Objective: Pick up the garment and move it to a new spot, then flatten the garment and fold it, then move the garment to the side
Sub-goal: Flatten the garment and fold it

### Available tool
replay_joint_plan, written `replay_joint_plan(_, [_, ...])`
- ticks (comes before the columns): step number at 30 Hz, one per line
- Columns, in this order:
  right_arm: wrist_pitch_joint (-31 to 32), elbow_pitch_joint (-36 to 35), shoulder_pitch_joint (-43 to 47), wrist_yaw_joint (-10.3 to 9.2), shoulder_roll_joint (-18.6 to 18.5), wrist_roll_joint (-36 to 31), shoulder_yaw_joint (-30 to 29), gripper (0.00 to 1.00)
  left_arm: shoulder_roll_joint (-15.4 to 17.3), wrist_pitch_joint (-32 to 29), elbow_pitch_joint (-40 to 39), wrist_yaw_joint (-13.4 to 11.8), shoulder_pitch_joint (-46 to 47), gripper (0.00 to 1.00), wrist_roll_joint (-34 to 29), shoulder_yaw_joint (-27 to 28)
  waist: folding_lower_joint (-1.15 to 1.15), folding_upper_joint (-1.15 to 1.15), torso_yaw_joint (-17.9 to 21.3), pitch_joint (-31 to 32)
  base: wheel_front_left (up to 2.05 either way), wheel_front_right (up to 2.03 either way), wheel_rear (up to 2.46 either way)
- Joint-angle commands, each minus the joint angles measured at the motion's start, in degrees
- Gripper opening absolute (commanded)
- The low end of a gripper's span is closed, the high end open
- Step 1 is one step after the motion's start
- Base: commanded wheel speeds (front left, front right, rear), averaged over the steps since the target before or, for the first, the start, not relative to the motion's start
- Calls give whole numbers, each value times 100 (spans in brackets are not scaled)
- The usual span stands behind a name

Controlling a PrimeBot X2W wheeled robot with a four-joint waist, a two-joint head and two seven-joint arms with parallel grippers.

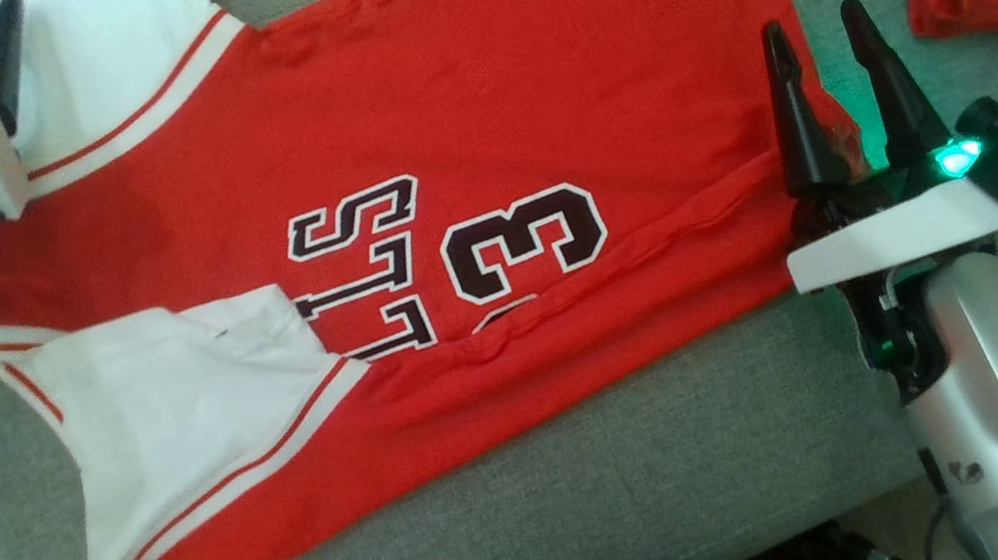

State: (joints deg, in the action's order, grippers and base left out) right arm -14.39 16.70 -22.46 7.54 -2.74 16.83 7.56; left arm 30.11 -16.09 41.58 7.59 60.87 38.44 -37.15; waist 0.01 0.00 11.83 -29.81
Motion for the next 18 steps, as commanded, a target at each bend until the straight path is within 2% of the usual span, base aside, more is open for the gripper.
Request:
replay_joint_plan(1, [-60,-228,-86,-5,-14,56,137,100,336,-27,-39,-11,311,100,102,89,-1,0,45,-63,0,0,0])
replay_joint_plan(10, [-61,-271,-119,-5,-14,84,118,100,350,-53,295,-10,549,100,486,-370,-1,0,97,-203,0,0,0])
replay_joint_plan(11, [-61,-269,-121,-5,-14,84,115,100,342,-74,292,-10,558,80,558,-427,-1,0,95,-207,0,0,0])
replay_joint_plan(12, [-61,-263,-124,-5,-14,82,110,100,338,-92,283,-10,571,34,636,-483,-1,0,90,-208,0,0,0])
replay_joint_plan(13, [-61,-254,-126,-5,-14,77,103,100,332,-91,268,-10,586,0,702,-536,-1,0,81,-200,0,0,0])
replay_joint_plan(18, [-61,-145,-109,-5,-14,-60,68,100,277,310,260,-10,618,0,890,-715,-1,0,-30,6,0,0,0])
